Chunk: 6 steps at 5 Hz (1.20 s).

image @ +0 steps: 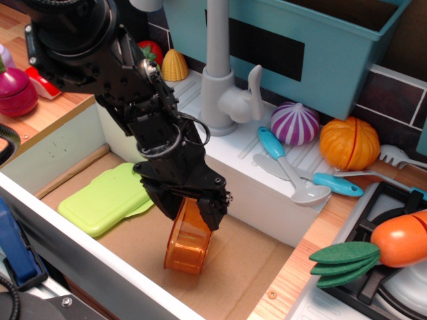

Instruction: Flip orange pot upright in sink

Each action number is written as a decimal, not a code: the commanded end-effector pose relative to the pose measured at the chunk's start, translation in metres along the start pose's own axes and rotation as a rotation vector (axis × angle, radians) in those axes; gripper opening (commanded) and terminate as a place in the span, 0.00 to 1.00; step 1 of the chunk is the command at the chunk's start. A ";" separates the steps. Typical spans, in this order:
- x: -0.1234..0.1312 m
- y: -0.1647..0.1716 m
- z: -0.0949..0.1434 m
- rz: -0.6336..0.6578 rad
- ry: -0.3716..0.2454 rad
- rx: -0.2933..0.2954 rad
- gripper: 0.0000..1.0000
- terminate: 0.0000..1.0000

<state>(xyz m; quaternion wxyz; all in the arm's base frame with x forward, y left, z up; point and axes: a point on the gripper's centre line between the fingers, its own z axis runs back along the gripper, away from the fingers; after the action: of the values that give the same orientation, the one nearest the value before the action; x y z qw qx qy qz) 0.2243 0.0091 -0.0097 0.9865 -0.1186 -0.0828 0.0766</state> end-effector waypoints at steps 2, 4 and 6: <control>0.001 -0.006 -0.004 -0.009 -0.027 -0.016 0.00 0.00; 0.002 -0.009 0.002 -0.168 0.054 0.250 0.00 0.00; -0.004 -0.008 0.002 -0.258 0.010 0.357 1.00 0.00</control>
<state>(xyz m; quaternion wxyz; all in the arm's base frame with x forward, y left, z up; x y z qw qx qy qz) 0.2157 0.0019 -0.0143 0.9952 0.0694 -0.0590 -0.0351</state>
